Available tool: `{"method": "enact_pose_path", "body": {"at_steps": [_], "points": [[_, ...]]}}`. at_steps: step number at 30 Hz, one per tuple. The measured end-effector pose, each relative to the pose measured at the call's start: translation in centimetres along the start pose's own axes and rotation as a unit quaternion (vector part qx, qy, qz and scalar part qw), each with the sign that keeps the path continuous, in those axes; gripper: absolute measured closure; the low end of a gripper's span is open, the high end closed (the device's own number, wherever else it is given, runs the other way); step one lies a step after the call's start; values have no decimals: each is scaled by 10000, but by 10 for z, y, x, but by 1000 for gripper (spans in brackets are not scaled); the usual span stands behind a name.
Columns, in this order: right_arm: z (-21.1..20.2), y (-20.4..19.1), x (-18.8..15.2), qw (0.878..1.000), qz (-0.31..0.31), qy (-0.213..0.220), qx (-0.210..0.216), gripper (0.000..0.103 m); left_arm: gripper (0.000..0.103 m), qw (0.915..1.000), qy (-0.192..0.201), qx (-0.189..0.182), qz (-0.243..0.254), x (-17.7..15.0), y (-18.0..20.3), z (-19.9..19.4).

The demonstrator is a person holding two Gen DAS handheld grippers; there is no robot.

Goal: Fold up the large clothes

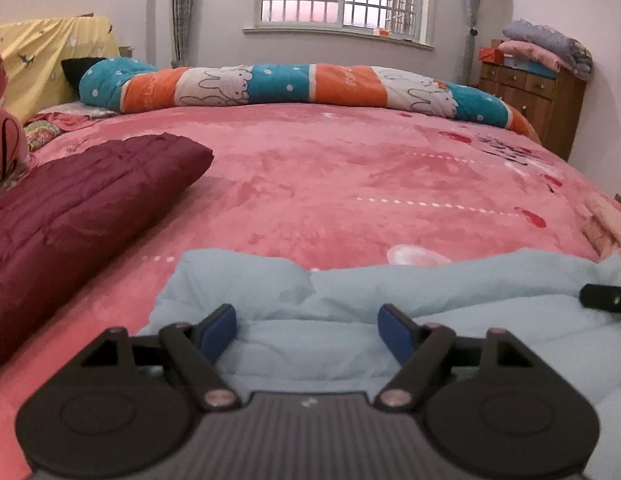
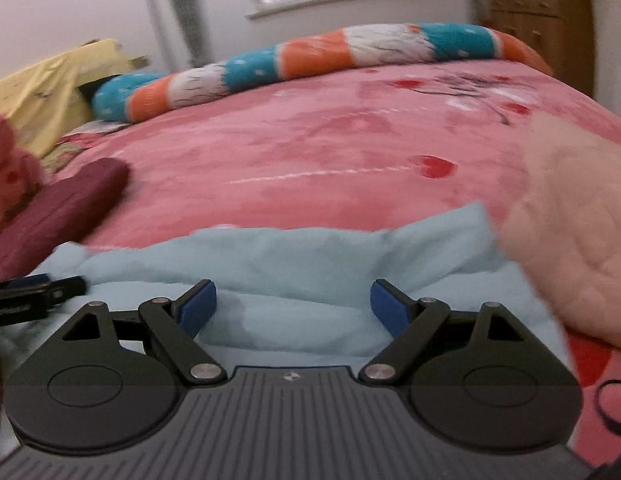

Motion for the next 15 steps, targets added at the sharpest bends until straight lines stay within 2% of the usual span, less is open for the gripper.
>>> {"method": "enact_pose_path", "body": {"at_steps": [3,7,10,15], "points": [[7,26,2,9996,158,-28,-248,0,22,9999,8,76,111,-1,3,8],[25,47,2,9988,403,-47,-290,0,17,9999,-4,93,130,-8,1,18],[42,40,0,9986,439,-44,-279,0,15,10000,20,85,16,-15,-2,23],[40,28,-4,9991,233,-22,-353,0,11,9998,44,31,-176,-22,-6,32]]}}
Point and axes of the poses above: each gripper's, at about its wrist camera, not at the fingertips, and z roughly the way its jaws point, y to its right, x to its top, the point moved 7 cm from there along z, roughly the way its jaws point, and after that the axes turned 1 degree about x, right-handed, at the moved point
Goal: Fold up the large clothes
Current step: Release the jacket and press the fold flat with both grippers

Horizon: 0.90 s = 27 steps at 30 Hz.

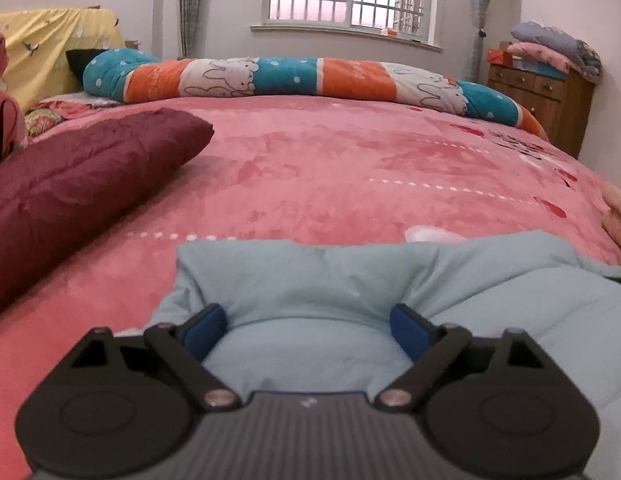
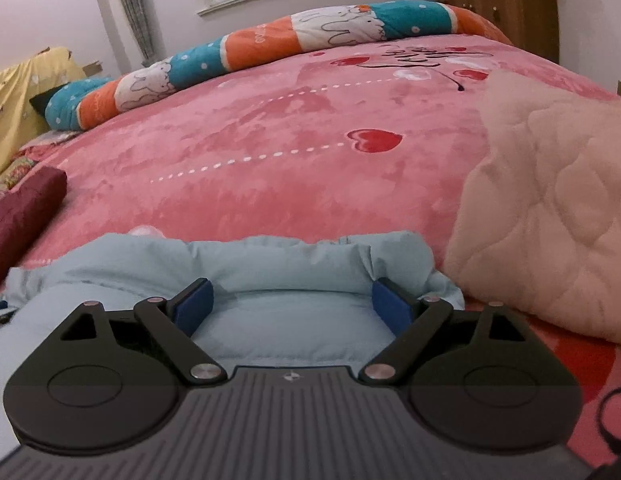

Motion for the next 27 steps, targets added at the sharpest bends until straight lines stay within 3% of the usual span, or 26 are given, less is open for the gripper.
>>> {"method": "enact_pose_path", "body": {"at_steps": [9,18,21,24,27], "points": [[3,-10,-6,9997,-190,-11,-171,0,5,9996,-112,-65,-256,-3,-7,17],[2,-11,-4,9997,-165,-29,-159,0,5,9987,-325,-126,-366,3,-11,18],[-6,-10,2,10000,-10,9,-64,0,11,9984,-393,-37,-398,13,-11,5],[-31,-7,12,9991,189,371,124,0,11,9973,-108,-236,-686,32,-5,-23],[-57,-9,20,9981,189,540,238,0,11,9976,73,-421,-540,44,22,-49]]}}
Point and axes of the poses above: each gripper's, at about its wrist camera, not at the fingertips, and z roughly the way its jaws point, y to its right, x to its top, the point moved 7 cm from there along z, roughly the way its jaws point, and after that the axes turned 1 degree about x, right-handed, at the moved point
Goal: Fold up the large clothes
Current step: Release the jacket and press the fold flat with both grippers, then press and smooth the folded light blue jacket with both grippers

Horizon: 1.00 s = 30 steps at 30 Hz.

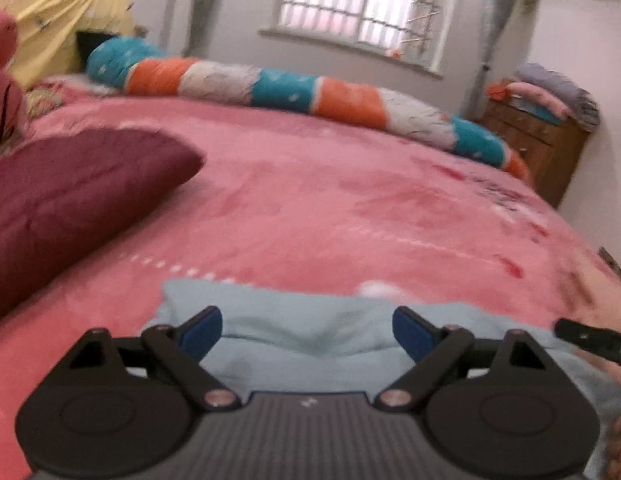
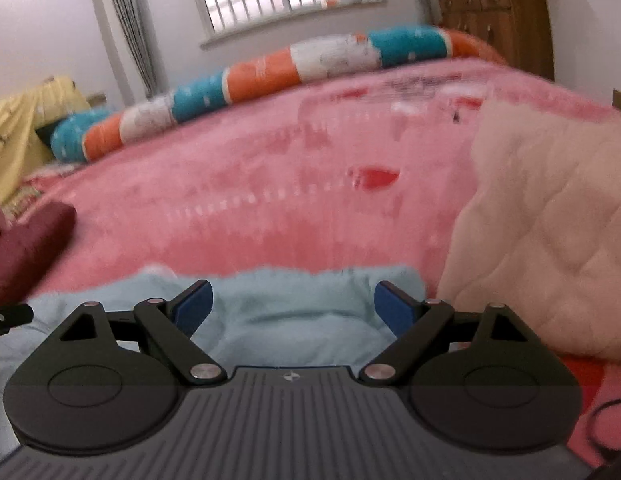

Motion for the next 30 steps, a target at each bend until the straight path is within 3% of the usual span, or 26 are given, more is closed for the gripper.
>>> {"method": "enact_pose_path", "body": {"at_steps": [4,8,15,22,30], "points": [[-20,-7,-6,9996,53,-274,35,0,10,9988,-137,-426,184,-13,51,-10],[-27,-9,-21,9984,-274,-433,-242,0,10,9982,-248,-299,463,-34,82,1],[-20,-6,-43,9974,-499,-459,-252,0,6,9976,-239,91,649,-54,76,24],[-5,-9,-53,9954,-622,-659,-325,0,2,9982,-71,112,587,-65,72,38],[5,-17,-64,9946,-736,-567,-455,0,1,9984,-78,114,553,-71,70,46]]}}
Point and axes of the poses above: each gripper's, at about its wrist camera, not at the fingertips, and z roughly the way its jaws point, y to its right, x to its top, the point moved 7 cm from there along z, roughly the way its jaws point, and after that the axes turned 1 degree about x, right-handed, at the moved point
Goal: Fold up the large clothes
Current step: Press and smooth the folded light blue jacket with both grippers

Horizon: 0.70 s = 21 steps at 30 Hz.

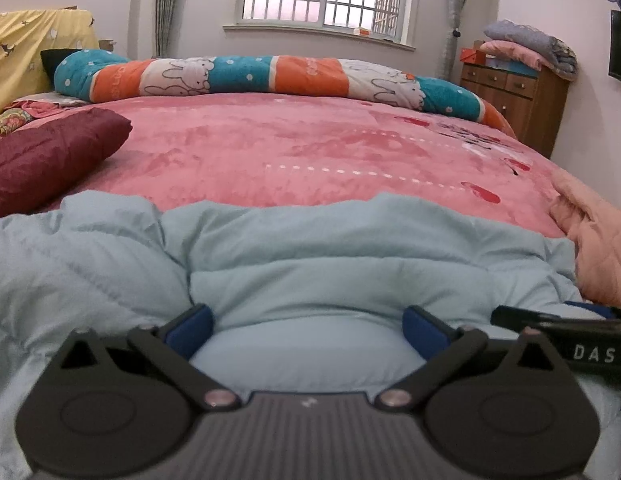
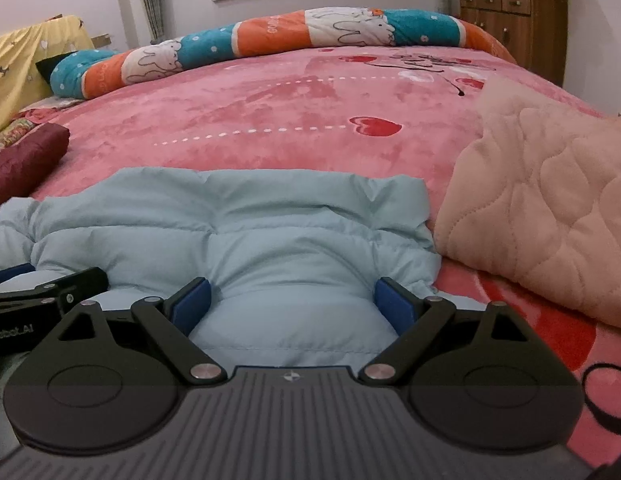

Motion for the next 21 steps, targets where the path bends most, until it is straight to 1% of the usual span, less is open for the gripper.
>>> {"method": "enact_pose_path", "body": {"at_steps": [4,8,10,12,14,17,21], "points": [[0,-1,0,10000,-13,34,-39,0,1,10000,-30,-5,-6,2,0,-1],[-1,6,6,9999,64,128,-4,0,2,9999,-166,-23,-25,15,-6,-11],[-12,2,12,9996,-7,260,-124,0,2,9998,17,179,-104,24,-19,-25],[-30,-6,20,9986,-94,508,-62,0,2,9990,148,330,-246,32,-36,-37],[-42,-18,24,9979,-221,607,16,0,2,9981,129,531,-290,35,-55,-45],[-52,-40,21,9973,-406,570,211,0,2,9950,166,978,-150,31,-81,-54],[-49,-65,6,9960,-710,416,336,0,2,9916,-21,1282,-163,18,-108,-51]]}}
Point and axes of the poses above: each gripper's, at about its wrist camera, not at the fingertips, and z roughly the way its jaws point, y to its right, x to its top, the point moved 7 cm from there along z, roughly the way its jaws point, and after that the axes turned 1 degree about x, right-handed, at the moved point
